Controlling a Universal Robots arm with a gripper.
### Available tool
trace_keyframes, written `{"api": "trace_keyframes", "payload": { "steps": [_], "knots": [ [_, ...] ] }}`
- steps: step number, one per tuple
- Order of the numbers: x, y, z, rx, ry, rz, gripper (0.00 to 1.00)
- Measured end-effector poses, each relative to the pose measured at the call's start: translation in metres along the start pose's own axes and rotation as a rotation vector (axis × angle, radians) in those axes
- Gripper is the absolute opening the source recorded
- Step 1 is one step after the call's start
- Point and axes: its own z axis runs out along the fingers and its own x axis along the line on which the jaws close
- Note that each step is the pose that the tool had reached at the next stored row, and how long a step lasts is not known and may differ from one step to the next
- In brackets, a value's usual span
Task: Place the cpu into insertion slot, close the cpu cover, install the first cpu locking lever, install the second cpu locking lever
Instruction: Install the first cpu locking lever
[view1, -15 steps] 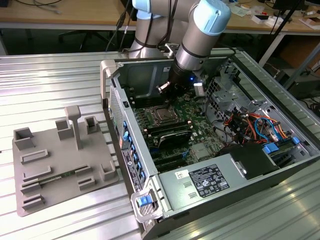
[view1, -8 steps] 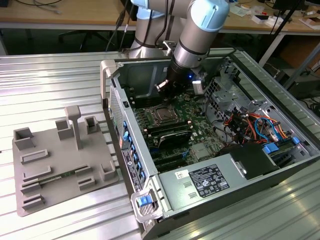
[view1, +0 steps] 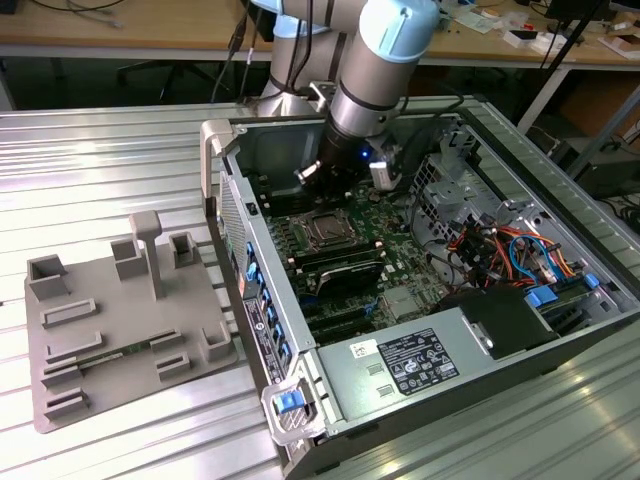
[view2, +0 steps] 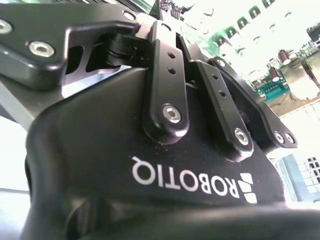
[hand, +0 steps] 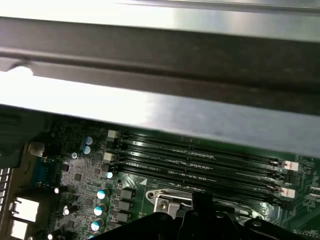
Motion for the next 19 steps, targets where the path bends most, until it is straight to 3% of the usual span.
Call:
{"api": "trace_keyframes", "payload": {
  "steps": [7, 10, 19],
  "knots": [
    [0.0208, 0.0047, 0.0010, 0.0015, -0.0106, -0.001, 0.11],
    [0.0252, 0.0080, 0.0013, 0.0020, -0.0124, -0.001, 0.11],
    [0.0260, 0.0115, 0.0023, 0.0020, -0.0128, -0.001, 0.11]
  ]
}}
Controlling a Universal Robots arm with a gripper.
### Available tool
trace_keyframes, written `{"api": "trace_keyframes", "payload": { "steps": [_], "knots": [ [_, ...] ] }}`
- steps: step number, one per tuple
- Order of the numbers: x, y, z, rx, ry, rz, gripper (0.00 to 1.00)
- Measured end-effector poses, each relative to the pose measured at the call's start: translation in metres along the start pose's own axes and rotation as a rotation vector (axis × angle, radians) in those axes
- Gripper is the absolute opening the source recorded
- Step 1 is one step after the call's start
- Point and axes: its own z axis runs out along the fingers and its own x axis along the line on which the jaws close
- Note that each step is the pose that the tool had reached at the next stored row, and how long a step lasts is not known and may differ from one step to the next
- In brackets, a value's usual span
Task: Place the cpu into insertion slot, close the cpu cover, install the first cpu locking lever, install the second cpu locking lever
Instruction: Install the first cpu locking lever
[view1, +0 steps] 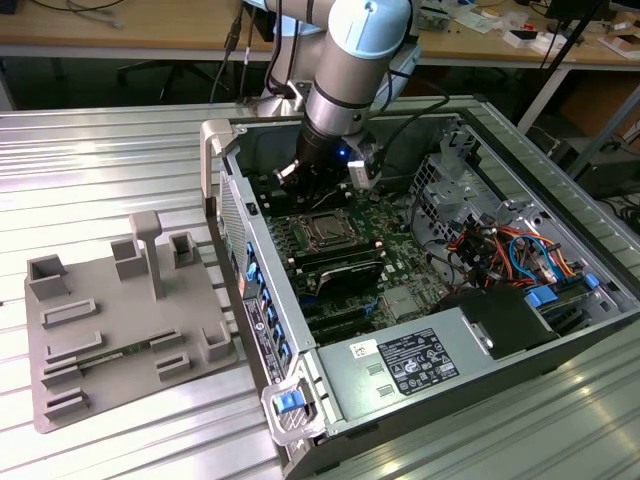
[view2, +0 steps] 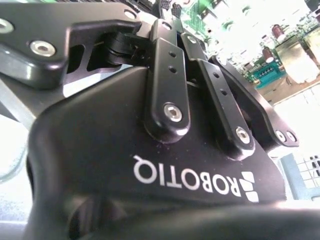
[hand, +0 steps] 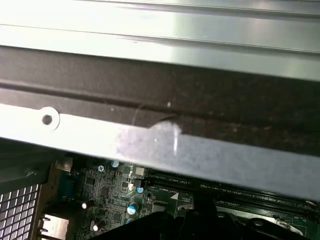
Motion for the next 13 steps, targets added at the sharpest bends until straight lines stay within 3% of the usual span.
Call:
{"api": "trace_keyframes", "payload": {
  "steps": [5, 13],
  "knots": [
    [-0.0007, 0.0003, 0.0009, -0.0001, 0.0002, 0.000, 0.11],
    [-0.0093, -0.0014, 0.0026, -0.0010, 0.0042, 0.000, 0.11]
  ]
}}
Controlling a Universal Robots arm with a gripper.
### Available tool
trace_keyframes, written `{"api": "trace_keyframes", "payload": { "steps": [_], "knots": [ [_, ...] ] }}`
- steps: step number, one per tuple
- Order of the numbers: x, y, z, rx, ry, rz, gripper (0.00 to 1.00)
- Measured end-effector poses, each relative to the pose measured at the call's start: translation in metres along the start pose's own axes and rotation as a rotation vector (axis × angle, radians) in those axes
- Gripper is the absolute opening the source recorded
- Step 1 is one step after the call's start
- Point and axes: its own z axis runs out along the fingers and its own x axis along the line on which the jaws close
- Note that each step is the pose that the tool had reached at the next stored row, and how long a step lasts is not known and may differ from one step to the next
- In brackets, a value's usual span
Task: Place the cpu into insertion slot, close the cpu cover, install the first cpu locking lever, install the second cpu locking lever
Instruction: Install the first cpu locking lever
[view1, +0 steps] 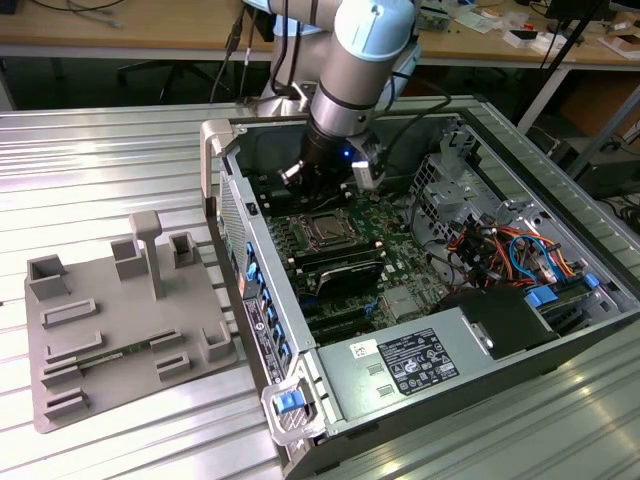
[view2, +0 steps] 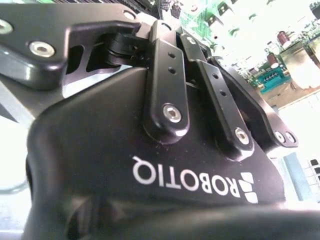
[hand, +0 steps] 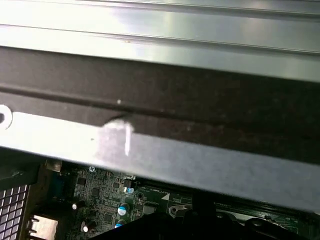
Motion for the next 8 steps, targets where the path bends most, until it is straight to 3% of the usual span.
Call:
{"api": "trace_keyframes", "payload": {
  "steps": [8],
  "knots": [
    [-0.0147, -0.0025, 0.0011, -0.0015, 0.0080, -0.001, 0.11]
  ]
}}
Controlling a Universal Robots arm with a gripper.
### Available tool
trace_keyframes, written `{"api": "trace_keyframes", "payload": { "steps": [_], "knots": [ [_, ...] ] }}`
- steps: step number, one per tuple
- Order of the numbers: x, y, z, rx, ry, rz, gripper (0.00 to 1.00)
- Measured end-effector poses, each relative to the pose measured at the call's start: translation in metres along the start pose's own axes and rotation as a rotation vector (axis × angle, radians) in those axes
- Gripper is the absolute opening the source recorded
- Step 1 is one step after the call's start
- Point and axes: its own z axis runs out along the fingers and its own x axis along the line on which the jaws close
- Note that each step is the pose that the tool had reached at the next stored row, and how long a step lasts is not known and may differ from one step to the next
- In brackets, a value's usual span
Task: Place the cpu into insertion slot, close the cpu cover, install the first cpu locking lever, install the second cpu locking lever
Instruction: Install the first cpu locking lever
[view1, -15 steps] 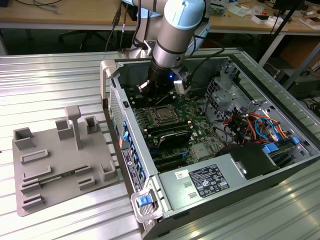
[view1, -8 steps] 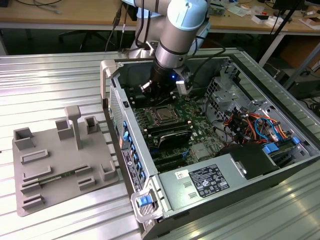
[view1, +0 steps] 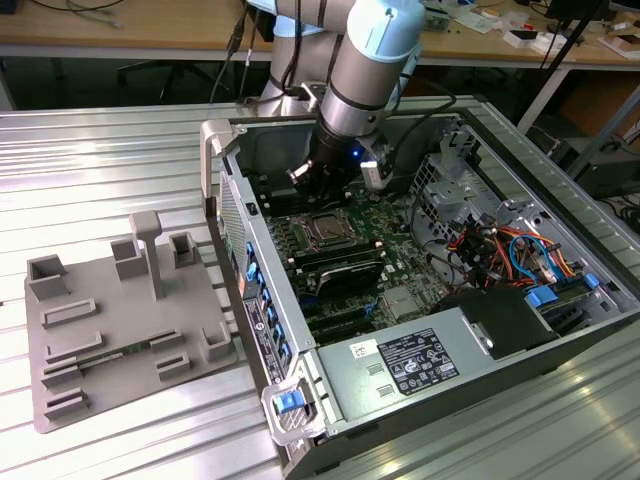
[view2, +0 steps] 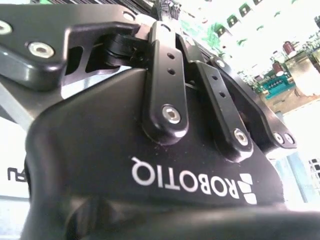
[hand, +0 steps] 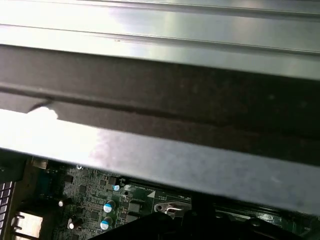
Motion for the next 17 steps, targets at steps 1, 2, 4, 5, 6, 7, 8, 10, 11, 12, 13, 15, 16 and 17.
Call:
{"api": "trace_keyframes", "payload": {
  "steps": [1, 2, 4, 5, 6, 7, 8, 10, 11, 12, 13, 15, 16, 17],
  "knots": [
    [-0.0012, -0.0002, 0.0002, -0.0002, 0.0008, 0.000, 0.11],
    [-0.0033, -0.0006, 0.0005, -0.0003, 0.0022, 0.000, 0.11],
    [-0.0059, -0.0011, 0.0008, -0.0006, 0.0037, 0.000, 0.11],
    [-0.0072, -0.0013, 0.0010, -0.0007, 0.0045, 0.000, 0.11],
    [-0.0094, -0.0017, 0.0012, -0.0010, 0.0059, 0.000, 0.11],
    [-0.0119, -0.0021, 0.0014, -0.0013, 0.0075, 0.000, 0.11],
    [-0.0139, -0.0025, 0.0017, -0.0015, 0.0087, 0.000, 0.11],
    [-0.0167, -0.0030, 0.0020, -0.0019, 0.0103, 0.000, 0.11],
    [-0.0178, -0.0032, 0.0021, -0.0019, 0.0109, 0.000, 0.11],
    [-0.0191, -0.0035, 0.0023, -0.0020, 0.0118, 0.000, 0.11],
    [-0.0198, -0.0036, 0.0024, -0.0021, 0.0122, 0.000, 0.11],
    [-0.0213, -0.0039, 0.0030, -0.0023, 0.0128, 0.000, 0.11],
    [-0.0215, -0.0040, 0.0031, -0.0023, 0.0129, 0.000, 0.11],
    [-0.0219, -0.0041, 0.0034, -0.0025, 0.0131, 0.000, 0.11]
  ]
}}
